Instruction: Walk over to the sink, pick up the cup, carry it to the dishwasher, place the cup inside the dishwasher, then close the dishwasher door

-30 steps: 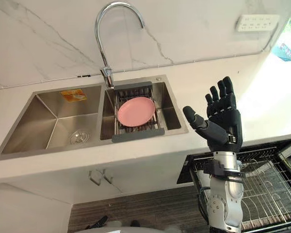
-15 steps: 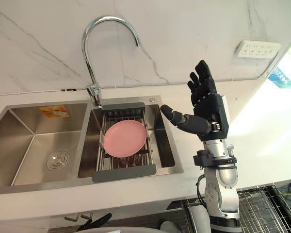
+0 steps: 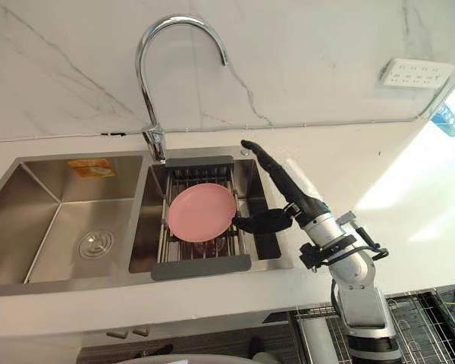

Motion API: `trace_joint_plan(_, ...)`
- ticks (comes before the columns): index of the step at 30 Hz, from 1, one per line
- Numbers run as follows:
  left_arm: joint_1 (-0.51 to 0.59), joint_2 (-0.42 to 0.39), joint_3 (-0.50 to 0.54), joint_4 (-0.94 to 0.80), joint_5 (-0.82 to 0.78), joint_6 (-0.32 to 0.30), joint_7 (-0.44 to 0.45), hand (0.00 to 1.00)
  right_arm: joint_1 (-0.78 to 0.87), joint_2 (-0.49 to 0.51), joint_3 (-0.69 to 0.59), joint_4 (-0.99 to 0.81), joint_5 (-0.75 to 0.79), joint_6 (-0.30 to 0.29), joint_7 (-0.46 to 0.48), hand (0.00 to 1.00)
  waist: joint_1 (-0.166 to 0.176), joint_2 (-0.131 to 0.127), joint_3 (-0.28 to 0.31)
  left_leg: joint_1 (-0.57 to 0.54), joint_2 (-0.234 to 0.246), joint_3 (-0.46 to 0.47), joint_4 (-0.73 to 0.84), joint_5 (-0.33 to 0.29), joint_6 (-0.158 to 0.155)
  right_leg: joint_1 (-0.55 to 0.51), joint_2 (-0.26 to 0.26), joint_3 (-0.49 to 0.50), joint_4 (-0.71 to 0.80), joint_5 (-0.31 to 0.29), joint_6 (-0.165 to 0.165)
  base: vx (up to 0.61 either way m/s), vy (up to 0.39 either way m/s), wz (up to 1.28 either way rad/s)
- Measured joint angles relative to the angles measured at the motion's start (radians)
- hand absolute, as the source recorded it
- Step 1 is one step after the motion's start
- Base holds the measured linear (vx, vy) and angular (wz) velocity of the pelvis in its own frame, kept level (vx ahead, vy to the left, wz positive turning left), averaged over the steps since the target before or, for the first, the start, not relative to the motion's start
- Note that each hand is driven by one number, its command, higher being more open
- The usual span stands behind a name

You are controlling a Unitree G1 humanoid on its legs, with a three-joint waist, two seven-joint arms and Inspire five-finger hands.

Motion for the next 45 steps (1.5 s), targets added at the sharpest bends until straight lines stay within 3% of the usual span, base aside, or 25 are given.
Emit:
trace_joint_plan(12,-0.017,0.024,0.0,-0.003,-0.001,0.046,-0.001,1.0,-0.099,-0.028,0.129,-0.026,-0.213,-0.001,0.069,1.0,0.014,-0.039,-0.005,-0.021,-0.005,-0.019,-0.06,0.02,0.007,-0.037,-0.017,-0.031,0.0,0.032,-0.011,-0.08,-0.024,0.07)
trace_joint_plan(20,-0.029,0.025,0.001,-0.004,0.0,0.064,-0.001,1.0,-0.176,-0.035,0.209,0.024,-0.326,-0.002,0.1,1.0,0.033,-0.041,-0.005,-0.037,-0.004,-0.034,-0.051,0.032,0.002,-0.042,-0.019,-0.043,-0.001,0.043,-0.003,-0.01,-0.001,0.04)
trace_joint_plan(32,-0.032,0.031,0.008,-0.031,0.001,0.11,-0.001,1.0,-0.198,-0.052,0.268,0.14,-0.463,0.017,0.102,1.0,0.035,-0.042,-0.003,-0.043,0.002,-0.06,-0.064,0.033,-0.003,-0.04,-0.019,-0.072,-0.001,0.039,-0.002,-0.02,-0.003,0.07)
trace_joint_plan(45,-0.032,0.035,-0.023,-0.076,0.0,0.142,-0.001,1.0,-0.237,-0.049,0.335,0.223,-0.666,0.016,-0.006,1.0,0.048,-0.042,0.015,-0.043,0.005,-0.07,-0.064,0.032,-0.006,-0.037,-0.018,-0.082,-0.001,0.034,0.001,0.0,0.002,0.01)
